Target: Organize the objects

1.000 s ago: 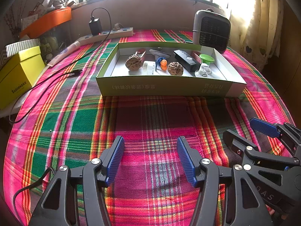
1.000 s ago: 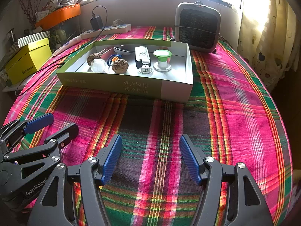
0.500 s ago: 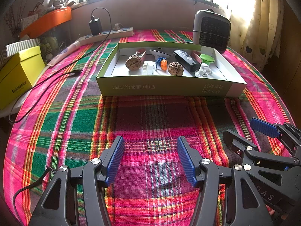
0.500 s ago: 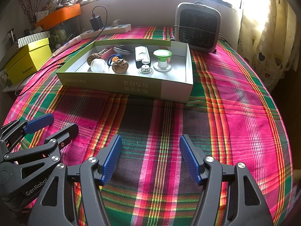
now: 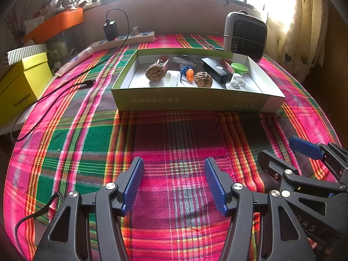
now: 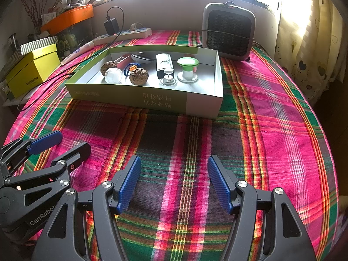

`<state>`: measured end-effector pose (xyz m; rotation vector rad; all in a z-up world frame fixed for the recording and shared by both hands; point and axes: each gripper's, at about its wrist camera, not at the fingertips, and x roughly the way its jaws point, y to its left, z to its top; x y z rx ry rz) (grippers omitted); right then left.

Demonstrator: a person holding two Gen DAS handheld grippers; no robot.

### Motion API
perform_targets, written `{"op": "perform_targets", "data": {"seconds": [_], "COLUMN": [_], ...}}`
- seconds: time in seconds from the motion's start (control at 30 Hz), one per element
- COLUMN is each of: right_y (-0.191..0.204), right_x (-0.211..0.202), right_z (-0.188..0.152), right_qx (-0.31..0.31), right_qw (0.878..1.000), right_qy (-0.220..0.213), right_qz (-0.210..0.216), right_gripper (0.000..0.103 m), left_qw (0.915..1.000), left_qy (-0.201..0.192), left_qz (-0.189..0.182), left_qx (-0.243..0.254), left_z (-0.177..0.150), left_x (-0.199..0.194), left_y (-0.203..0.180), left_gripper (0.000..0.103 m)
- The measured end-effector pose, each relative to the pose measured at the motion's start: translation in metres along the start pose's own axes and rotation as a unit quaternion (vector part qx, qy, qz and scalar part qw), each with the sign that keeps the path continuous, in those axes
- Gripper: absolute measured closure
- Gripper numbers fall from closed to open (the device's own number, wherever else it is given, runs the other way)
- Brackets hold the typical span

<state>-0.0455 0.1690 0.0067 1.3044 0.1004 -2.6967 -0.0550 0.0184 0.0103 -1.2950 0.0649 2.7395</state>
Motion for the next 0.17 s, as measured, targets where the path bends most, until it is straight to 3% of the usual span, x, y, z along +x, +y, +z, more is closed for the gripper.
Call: {"op": "perform_targets", "data": {"seconds": [0.17], "right_y": [0.0001], "right_x": [-0.0001], "right_z": [0.0], "right_qx": [0.0], "right_qw": [1.0], "right_qy": [0.0], "right_qz": [0.0], "right_gripper": [0.039], "left_qw": [1.0], "left_qy": [0.0], "left_qz": [0.0], "left_qx": [0.0], "left_z": [-0.0001], "left_x": [-0.0001], "left_y": [-0.0001], "left_gripper": [0.045]}}
